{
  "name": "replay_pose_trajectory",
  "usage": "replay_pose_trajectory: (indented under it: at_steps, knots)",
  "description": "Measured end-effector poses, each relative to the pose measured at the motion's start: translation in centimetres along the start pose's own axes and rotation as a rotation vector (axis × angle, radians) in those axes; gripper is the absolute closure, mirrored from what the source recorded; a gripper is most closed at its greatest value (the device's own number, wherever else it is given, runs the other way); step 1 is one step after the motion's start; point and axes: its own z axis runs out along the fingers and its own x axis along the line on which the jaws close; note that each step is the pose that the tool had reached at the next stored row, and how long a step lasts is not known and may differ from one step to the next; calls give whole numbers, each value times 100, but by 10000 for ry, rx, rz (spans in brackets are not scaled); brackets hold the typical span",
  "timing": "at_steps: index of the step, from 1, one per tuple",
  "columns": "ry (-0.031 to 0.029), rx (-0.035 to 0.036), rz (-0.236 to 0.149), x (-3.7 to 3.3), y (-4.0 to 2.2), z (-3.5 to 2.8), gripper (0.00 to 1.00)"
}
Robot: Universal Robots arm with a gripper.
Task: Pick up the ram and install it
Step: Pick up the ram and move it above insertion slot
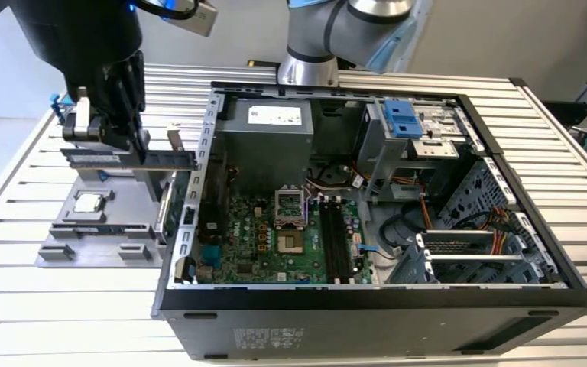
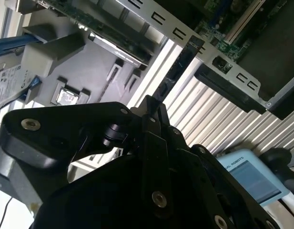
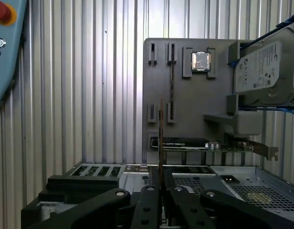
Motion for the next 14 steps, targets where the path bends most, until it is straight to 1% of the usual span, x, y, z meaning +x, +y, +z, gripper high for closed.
replay_pose_trajectory:
  at_steps: [14]
  knots:
    - [11,0,0,-1,-186,-3,100]
